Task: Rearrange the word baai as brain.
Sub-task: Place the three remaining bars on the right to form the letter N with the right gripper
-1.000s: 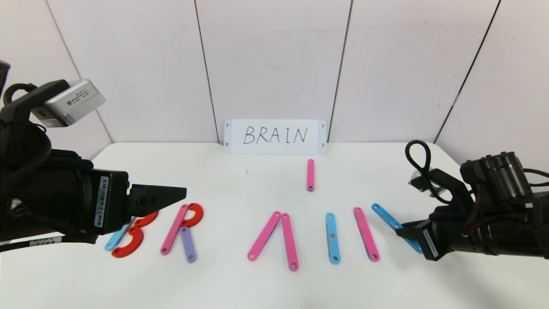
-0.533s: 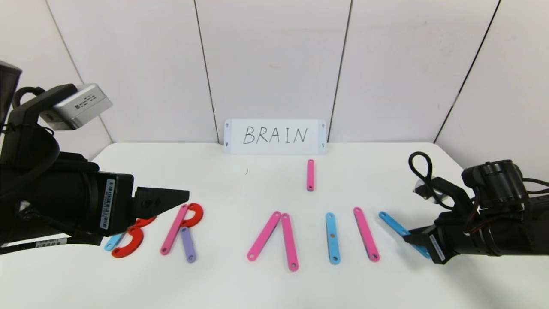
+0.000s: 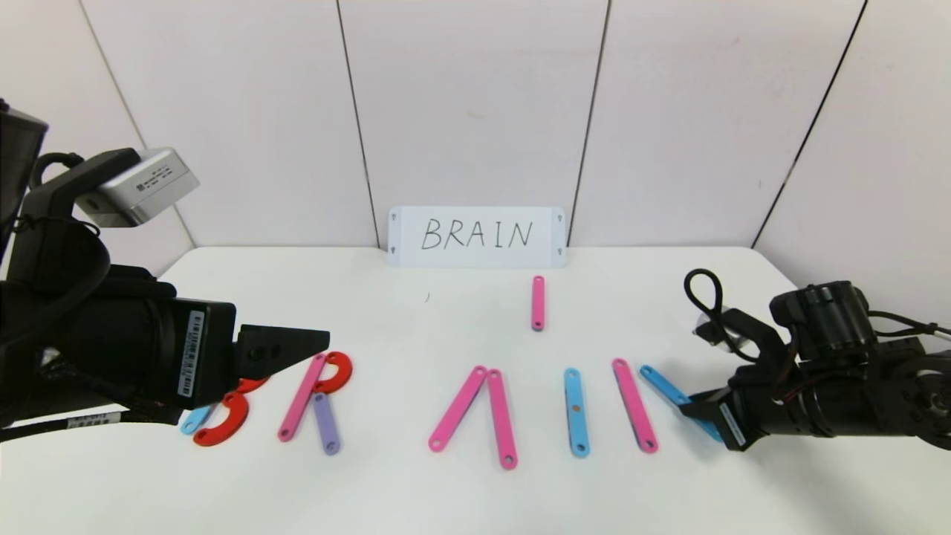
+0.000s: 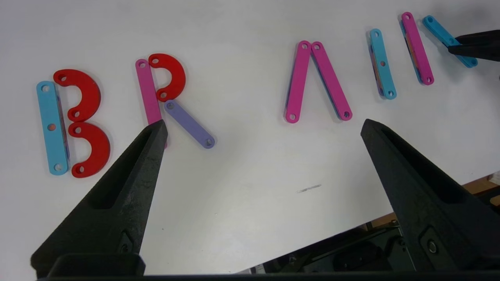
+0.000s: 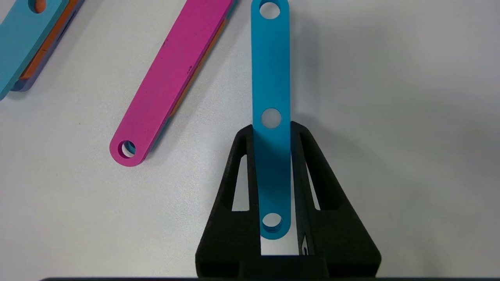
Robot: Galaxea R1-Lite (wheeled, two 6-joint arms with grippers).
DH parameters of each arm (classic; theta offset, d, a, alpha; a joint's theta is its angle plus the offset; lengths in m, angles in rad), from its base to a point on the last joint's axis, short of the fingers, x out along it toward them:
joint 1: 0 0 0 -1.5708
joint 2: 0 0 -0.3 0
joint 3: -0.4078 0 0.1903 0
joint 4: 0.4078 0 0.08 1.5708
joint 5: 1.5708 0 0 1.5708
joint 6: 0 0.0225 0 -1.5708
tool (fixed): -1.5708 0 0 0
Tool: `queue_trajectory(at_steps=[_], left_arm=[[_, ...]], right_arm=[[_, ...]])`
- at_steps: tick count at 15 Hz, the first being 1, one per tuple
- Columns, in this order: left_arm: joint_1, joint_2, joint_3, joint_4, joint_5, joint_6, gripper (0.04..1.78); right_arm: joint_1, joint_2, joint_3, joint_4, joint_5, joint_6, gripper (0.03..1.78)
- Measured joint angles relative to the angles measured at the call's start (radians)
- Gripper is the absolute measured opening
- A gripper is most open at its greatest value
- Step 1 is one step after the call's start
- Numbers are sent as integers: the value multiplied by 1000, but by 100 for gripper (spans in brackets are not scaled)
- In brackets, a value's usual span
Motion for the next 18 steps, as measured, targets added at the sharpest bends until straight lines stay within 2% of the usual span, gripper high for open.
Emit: queue_trajectory(at_steps=[10,14,18], left_arm=[[0,-5,0,0,1,0,173],[0,-6,-1,-1,1,-1,173],[0,-6,-1,-1,1,0,173]], right_arm=[[26,34,-50,4,-16,18,27],[37,42,-55,3,-73,49,27],[43,48,-56,3,-75,50,27]])
